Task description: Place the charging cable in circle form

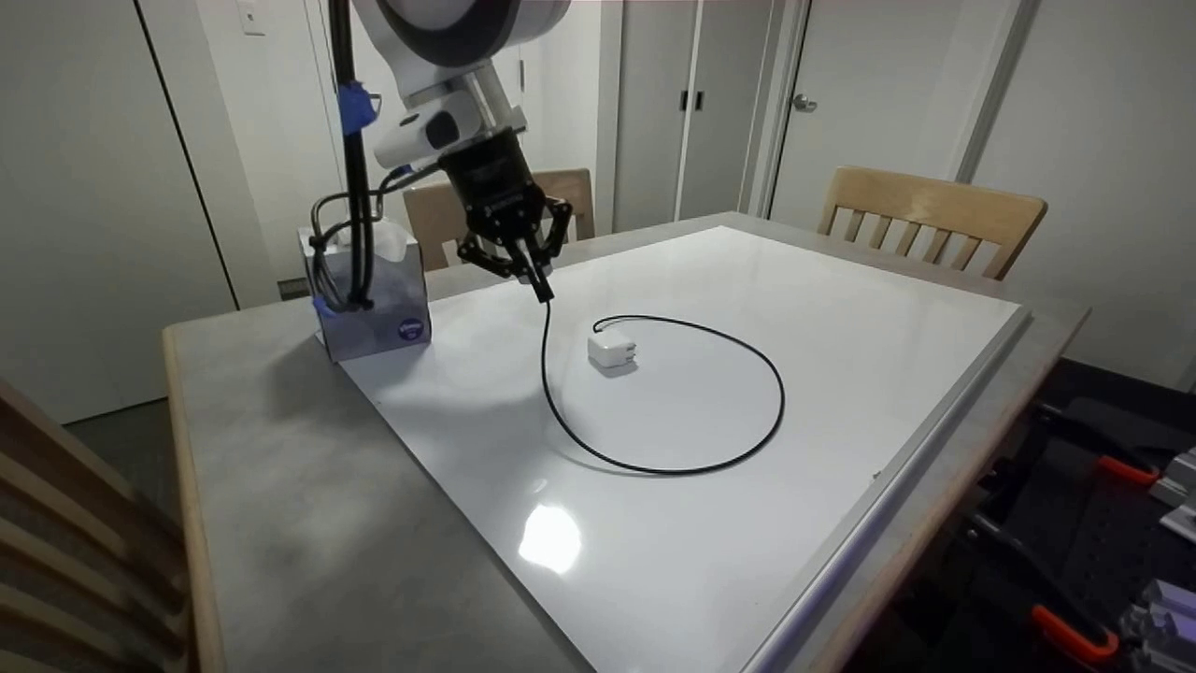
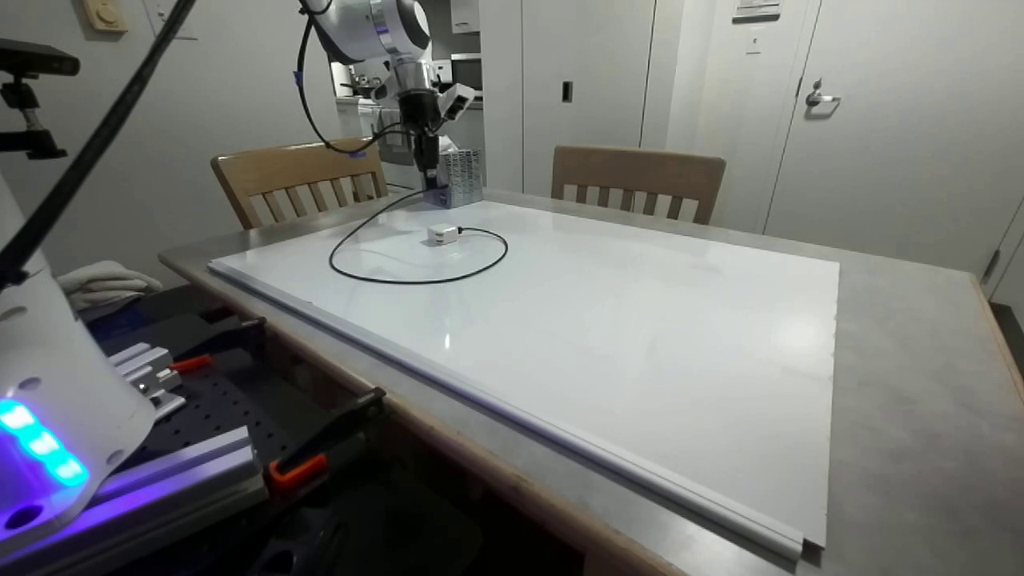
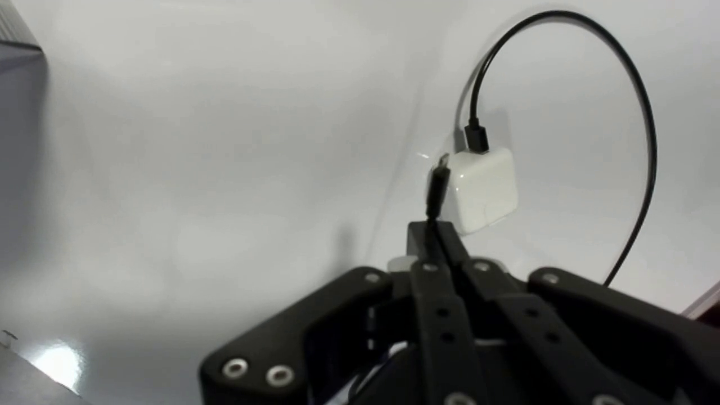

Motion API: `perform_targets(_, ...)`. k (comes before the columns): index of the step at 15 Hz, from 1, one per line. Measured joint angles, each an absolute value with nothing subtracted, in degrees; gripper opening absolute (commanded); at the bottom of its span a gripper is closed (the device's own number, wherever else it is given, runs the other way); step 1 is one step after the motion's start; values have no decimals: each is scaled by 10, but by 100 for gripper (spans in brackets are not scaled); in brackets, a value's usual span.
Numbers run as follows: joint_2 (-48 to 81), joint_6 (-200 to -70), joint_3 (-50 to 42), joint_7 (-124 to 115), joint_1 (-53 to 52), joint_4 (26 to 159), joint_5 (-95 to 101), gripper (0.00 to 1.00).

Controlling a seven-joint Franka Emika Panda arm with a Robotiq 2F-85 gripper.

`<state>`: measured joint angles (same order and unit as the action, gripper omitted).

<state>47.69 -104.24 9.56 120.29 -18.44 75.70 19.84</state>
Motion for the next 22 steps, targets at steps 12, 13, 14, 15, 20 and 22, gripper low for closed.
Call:
perform_targets(12, 474, -1031, 84, 899, -162, 779, 172, 3)
perform_targets(13, 473, -1031, 85, 894, -162, 779, 171, 1)
perform_targets(14, 472, -1031, 86, 892, -162, 780, 171, 1)
perform_targets(15, 472, -1031, 86, 891, -162, 780, 173, 1)
perform_targets(20, 476, -1033, 71, 854, -159, 780, 198, 1)
perform_targets(22, 477, -1039, 60, 852, -153, 782, 222, 1)
